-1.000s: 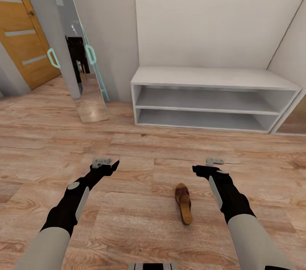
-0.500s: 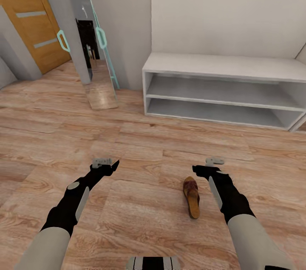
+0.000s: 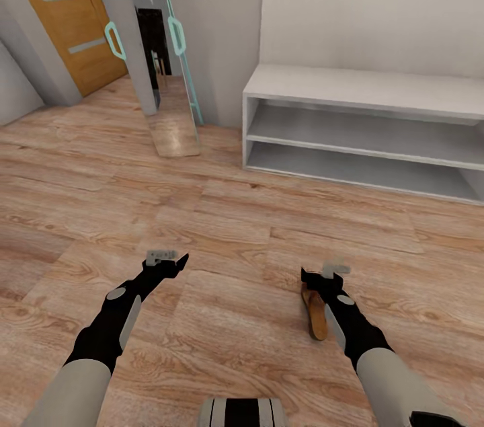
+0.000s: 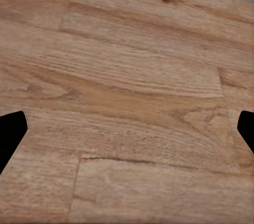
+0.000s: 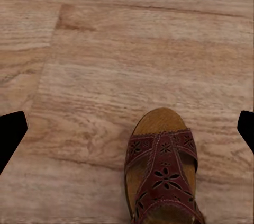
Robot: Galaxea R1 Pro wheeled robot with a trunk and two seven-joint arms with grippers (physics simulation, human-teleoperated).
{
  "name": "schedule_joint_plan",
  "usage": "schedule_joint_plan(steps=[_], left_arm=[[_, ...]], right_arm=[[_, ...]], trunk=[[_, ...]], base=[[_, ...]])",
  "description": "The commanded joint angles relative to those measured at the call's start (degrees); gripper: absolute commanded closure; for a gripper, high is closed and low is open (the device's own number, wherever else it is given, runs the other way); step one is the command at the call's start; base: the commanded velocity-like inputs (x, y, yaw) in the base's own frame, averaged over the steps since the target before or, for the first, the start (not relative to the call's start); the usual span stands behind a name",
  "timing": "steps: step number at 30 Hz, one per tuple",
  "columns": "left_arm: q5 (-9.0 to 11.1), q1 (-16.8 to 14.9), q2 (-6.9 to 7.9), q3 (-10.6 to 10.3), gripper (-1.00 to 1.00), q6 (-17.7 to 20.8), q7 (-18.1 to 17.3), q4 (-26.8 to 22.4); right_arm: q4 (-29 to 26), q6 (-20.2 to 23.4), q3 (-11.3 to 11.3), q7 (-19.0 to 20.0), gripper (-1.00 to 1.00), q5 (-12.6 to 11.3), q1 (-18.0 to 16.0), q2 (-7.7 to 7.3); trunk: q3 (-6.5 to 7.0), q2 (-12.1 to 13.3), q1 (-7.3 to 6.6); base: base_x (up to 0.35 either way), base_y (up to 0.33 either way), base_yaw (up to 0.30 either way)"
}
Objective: Pick up the two gym shoes and the two sandals from the corridor floor and place them onto the hallstand (shoe rack) in the corridor, making sure they are on the rack and not on the floor. Arrange them so the two gym shoes are next to each other and the two sandals are next to each other.
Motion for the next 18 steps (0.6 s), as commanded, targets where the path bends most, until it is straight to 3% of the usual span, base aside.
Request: schedule_joint_plan(steps=[1, 5, 15, 18], left_arm=[[-0.2, 0.0, -0.04, 0.2, -1.00, 0.4, -0.4, -0.1], [-0.2, 0.0, -0.04, 0.2, -1.00, 0.4, -0.4, -0.1], [-0.1, 0.0, -0.04, 0.2, -1.00, 0.4, -0.4, 0.0], [-0.1, 0.0, -0.04, 0.2, -1.00, 0.4, -0.4, 0.0]], right_arm=[[0.9, -0.4, -0.2, 0.0, -1.00, 0.2, 0.0, 0.06], [4.3, -1.4, -0.2, 0.0, -1.00, 0.3, 0.0, 0.06], [5.2, -1.7, -0.5, 0.0, -1.00, -0.2, 0.0, -0.23], [5.2, -1.7, -0.6, 0.1, -1.00, -0.2, 0.0, -0.45]], trunk=[[-0.05, 0.0, -0.01], [-0.08, 0.0, -0.01], [-0.20, 0.0, -0.01], [-0.85, 0.0, 0.04]], base=[[0.000, 0.000, 0.032], [0.000, 0.000, 0.016], [0.000, 0.000, 0.002], [0.000, 0.000, 0.000]])
